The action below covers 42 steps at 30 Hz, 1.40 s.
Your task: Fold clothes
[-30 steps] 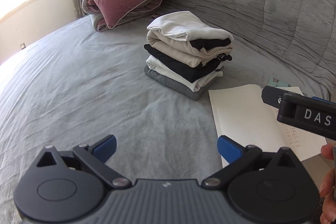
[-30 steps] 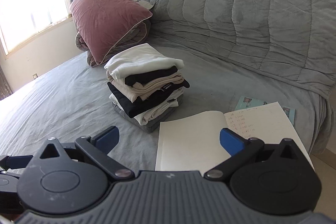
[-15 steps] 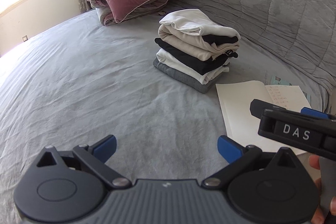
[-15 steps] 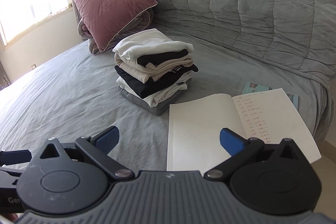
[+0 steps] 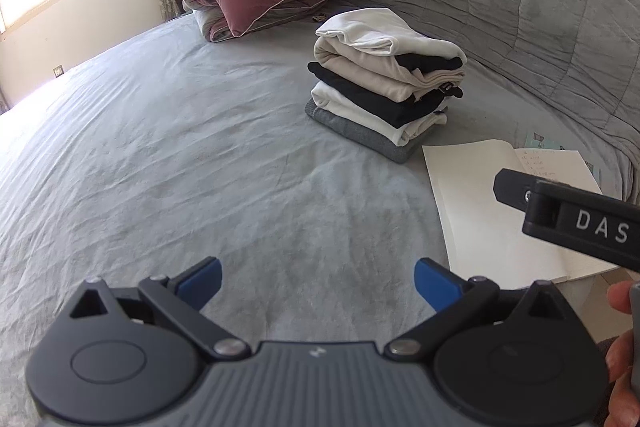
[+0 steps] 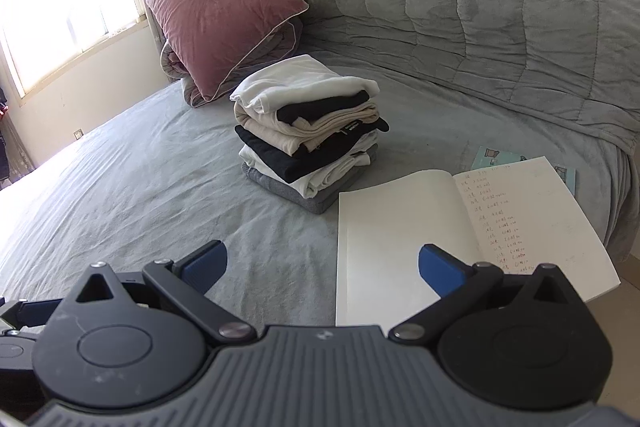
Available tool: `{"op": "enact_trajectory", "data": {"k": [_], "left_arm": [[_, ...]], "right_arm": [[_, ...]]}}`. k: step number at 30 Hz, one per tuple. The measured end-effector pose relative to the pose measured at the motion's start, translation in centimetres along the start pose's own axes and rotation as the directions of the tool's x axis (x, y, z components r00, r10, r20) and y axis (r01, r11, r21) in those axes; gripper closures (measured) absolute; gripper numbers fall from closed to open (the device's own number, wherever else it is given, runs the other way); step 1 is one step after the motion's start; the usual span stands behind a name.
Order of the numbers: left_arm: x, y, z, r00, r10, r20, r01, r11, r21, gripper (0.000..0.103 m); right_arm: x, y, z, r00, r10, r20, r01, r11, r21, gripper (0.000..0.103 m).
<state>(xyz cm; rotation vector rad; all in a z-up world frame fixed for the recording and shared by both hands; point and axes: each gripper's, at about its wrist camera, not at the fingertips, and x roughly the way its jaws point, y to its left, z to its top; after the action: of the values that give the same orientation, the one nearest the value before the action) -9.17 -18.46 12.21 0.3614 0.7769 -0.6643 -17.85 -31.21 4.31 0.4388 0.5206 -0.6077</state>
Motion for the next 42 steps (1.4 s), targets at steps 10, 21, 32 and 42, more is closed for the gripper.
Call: {"op": "enact_trajectory", "data": {"k": [10,21,32,42], "left_arm": [[-0.7,-0.3,-0.2,1.0,0.016,0.003,-0.016,1.0,0.005,0.001],[-1.3,-0.6,-0.2,0.999,0.032,0.004,-0.032,0.999,0.021,0.001],[-2.4,-1.1,0.1,0.999,0.029,0.014,-0.029,0.999,0.019,0.001],[-2.8,-1.0,0.3,0.999,0.035,0.013,-0.035,0.999,0.011,0.001]], "right_arm": [[-0.6,-0.2,-0.1,1.0,0.013,0.003,-0.013,1.0,0.012,0.0],[-1.7,0.0,-0.1,1.0,0.029,0.009,-0.029,1.0,0.008,0.0],[-2.5,-0.3,0.4,0.999,0.036,0.023,-0.036,0.999,0.017,0.0],[-3.0,-0.1,0.6,0.999,0.041,0.027,-0.041,0.999,0.011,0.0]]}}
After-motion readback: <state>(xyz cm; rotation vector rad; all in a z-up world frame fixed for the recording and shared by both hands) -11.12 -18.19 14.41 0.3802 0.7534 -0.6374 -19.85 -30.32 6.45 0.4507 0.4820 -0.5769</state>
